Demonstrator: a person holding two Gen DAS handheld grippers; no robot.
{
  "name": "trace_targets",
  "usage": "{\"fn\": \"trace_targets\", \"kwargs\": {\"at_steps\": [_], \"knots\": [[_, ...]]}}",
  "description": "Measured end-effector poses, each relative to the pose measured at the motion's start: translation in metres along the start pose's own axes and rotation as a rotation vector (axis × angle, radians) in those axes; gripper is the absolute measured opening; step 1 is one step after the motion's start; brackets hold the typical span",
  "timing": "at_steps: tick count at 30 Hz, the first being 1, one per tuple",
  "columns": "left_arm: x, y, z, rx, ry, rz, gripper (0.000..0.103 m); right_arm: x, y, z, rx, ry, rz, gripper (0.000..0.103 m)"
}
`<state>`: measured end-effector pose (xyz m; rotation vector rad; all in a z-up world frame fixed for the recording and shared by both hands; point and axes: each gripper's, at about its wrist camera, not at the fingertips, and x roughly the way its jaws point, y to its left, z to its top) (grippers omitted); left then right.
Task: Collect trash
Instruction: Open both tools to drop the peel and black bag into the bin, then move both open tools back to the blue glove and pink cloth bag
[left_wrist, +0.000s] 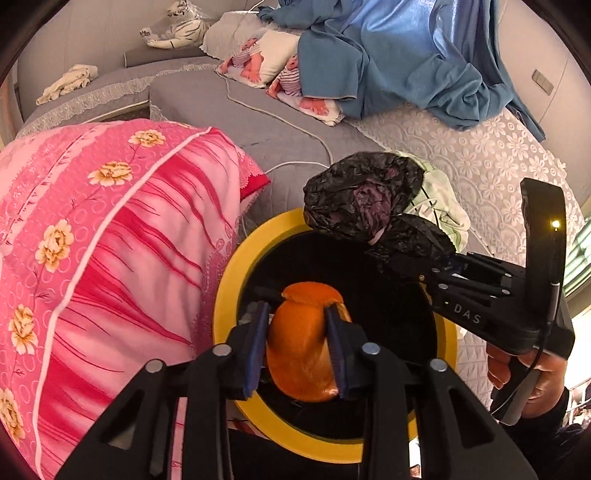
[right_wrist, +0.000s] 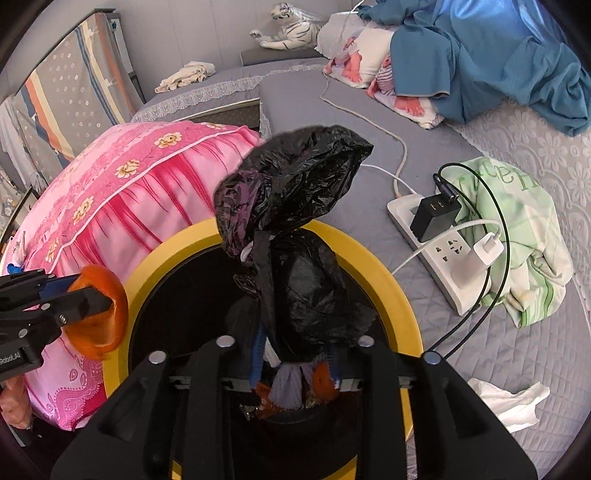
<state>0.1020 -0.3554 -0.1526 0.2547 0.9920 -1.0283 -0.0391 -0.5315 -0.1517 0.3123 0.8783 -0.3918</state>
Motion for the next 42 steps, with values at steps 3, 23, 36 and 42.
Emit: {"fn": "trace_targets", "kwargs": {"at_steps": [3, 23, 36, 42], "knots": [[0.000, 0.000, -0.001, -0.006, 0.005, 0.008, 0.039, 0.000, -0.003, 0.000, 0.011, 0.000, -0.008, 0.040], [-0.070, 0.078, -0.008, -0.179, -0.137, 0.106, 0.067, -0.025, 0.027, 0.026, -0.018, -0.101, 0.061, 0.060], [-0.165, 0.184, -0.064, -0.364, -0.256, 0.376, 0.067, -0.009, 0.172, 0.059, -0.278, -0.100, 0.312, 0.061], [-0.184, 0.225, -0.091, -0.456, -0.263, 0.444, 0.067, 0.002, 0.243, 0.072, -0.394, -0.082, 0.403, 0.061]]}}
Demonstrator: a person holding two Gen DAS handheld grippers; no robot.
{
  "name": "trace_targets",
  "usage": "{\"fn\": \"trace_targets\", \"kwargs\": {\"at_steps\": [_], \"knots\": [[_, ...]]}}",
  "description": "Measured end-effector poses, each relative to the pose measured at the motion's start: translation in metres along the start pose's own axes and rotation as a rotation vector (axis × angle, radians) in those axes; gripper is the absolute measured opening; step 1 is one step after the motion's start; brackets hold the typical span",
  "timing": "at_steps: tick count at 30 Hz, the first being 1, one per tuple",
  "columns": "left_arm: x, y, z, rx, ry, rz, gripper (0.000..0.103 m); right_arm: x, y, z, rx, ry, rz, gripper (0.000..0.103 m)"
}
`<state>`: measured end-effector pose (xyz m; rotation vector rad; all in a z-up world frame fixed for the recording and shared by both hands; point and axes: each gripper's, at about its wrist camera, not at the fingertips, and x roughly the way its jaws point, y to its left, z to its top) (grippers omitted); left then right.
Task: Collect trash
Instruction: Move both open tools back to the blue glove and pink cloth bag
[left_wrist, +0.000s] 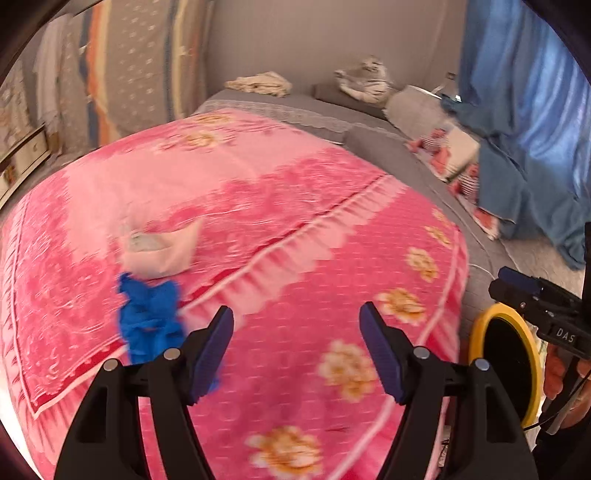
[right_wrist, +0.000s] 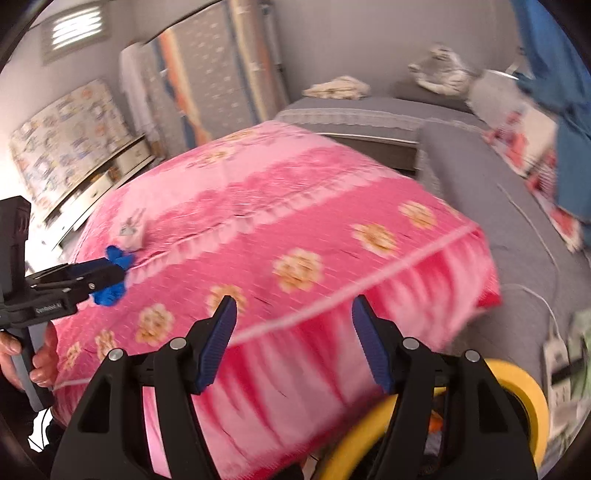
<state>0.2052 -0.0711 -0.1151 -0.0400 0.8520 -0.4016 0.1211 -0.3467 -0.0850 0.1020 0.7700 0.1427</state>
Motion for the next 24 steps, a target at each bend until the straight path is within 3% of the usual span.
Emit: {"fn": "trace_targets", "kwargs": {"at_steps": [10, 24], "knots": [[0.000, 0.058, -0.006, -0.102, 0.014, 0.053, 0.067, 0.065, 0.078, 0.042, -0.149, 0.069, 0.139, 0.061], [0.015, 0.104, -0.010, -0.199, 0.050, 0.092, 0.067, 0.152, 0.157, 0.080, -0.280, 0.176, 0.326, 0.061]]}}
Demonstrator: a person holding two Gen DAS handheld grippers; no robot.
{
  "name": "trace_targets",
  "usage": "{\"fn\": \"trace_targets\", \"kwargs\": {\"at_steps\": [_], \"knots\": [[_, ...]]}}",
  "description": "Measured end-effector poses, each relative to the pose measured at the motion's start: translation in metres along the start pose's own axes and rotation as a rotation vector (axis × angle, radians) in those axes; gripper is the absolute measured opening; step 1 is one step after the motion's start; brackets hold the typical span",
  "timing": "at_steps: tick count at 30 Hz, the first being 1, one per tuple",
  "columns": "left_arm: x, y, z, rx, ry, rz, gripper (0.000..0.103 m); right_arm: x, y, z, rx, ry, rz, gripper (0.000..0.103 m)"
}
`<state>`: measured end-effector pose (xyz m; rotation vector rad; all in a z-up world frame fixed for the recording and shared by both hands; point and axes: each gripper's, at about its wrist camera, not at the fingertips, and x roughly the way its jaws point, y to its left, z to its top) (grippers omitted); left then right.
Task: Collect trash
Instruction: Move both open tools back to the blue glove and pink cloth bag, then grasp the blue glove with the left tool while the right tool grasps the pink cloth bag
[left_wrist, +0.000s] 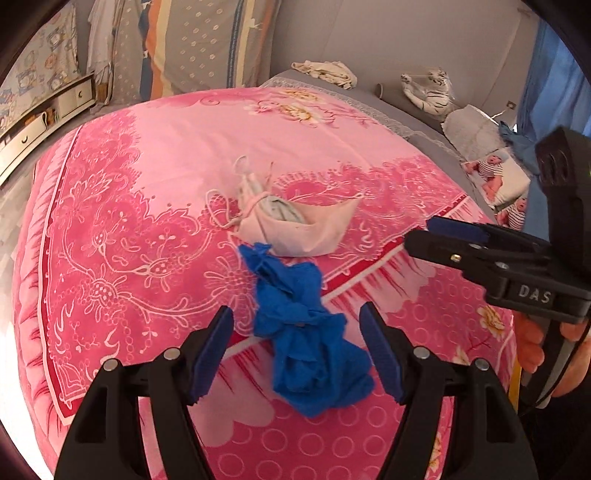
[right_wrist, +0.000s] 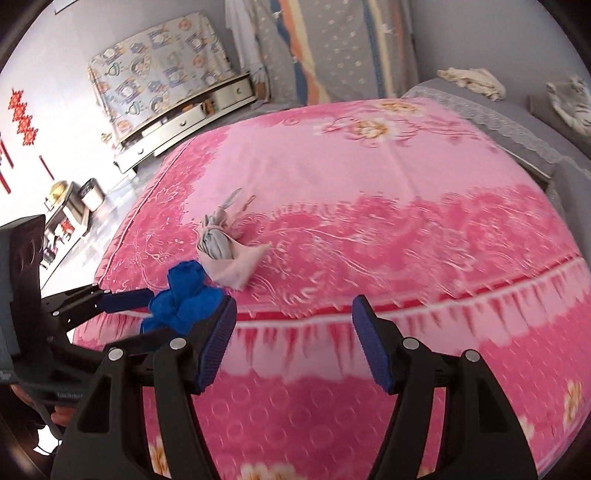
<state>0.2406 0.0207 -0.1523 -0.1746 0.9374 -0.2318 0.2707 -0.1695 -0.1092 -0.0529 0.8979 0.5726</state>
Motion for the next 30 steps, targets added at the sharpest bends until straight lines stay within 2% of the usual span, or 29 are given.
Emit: {"fn": "trace_targets", "kwargs": {"at_steps": [10, 20, 24, 26, 30], "knots": [[0.011, 0.012, 0.001, -0.043, 0.019, -0.012, 0.067, 0.035, 0.020, 0.019, -0.059, 0.062, 0.057, 0.061], [0.010, 0.022, -0.004, -0.066, 0.015, -0.017, 0.066, 0.075, 0.036, 0.035, -0.095, 0.143, 0.073, 0.060], [0.009, 0.026, -0.004, -0.078, 0.015, -0.018, 0.056, 0.086, 0.043, 0.040, -0.113, 0.167, 0.088, 0.059], [0.008, 0.028, -0.005, -0.084, 0.015, -0.018, 0.048, 0.092, 0.047, 0.043, -0.121, 0.182, 0.097, 0.054], [0.006, 0.030, -0.008, -0.088, 0.017, -0.035, 0.032, 0.101, 0.057, 0.051, -0.143, 0.211, 0.108, 0.051]]}}
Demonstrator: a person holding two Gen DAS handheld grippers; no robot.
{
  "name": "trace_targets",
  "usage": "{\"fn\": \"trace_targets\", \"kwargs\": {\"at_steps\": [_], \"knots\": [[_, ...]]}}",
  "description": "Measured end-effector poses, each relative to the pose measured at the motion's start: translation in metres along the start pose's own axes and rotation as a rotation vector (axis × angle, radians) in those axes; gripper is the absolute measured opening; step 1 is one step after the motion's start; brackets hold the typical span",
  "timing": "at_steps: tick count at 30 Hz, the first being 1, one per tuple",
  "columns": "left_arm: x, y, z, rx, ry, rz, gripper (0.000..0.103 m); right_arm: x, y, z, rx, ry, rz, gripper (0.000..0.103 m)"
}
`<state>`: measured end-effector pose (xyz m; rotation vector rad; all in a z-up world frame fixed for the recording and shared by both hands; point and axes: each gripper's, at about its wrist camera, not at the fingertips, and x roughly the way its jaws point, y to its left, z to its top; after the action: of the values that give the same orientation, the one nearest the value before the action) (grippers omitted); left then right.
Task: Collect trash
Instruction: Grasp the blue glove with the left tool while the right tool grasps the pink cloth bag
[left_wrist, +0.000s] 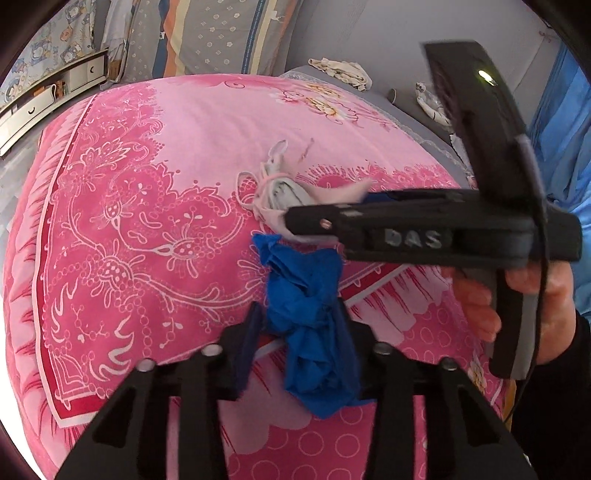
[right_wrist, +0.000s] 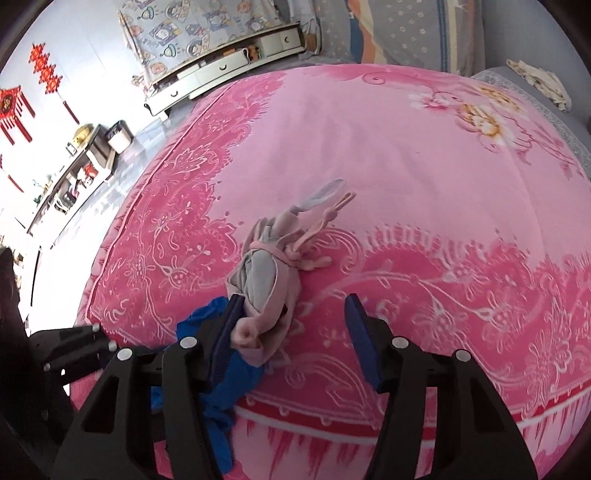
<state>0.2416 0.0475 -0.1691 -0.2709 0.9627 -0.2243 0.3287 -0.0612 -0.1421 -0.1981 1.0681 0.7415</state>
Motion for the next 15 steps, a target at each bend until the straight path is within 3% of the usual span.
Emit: {"fn": "trace_targets", "kwargs": {"at_steps": [3, 5, 8, 15], "knots": [[-0.003, -0.001, -0.003, 0.000, -0.002, -0.011, 0.025, 0.006, 0.007, 0.008, -0.016, 0.020, 0.007, 0.043], [-0.005, -0.001, -0.005, -0.002, -0.008, -0.015, 0.023, 0.008, 0.012, 0.012, -0.027, 0.028, 0.017, 0.030], [-0.007, 0.002, -0.006, -0.016, -0.015, -0.027, 0.021, 0.010, 0.014, 0.018, -0.019, 0.028, 0.026, 0.023], [-0.029, 0.002, -0.002, -0.011, -0.070, -0.027, 0.020, -0.015, -0.007, 0.019, 0.068, -0.036, 0.004, 0.018]]}}
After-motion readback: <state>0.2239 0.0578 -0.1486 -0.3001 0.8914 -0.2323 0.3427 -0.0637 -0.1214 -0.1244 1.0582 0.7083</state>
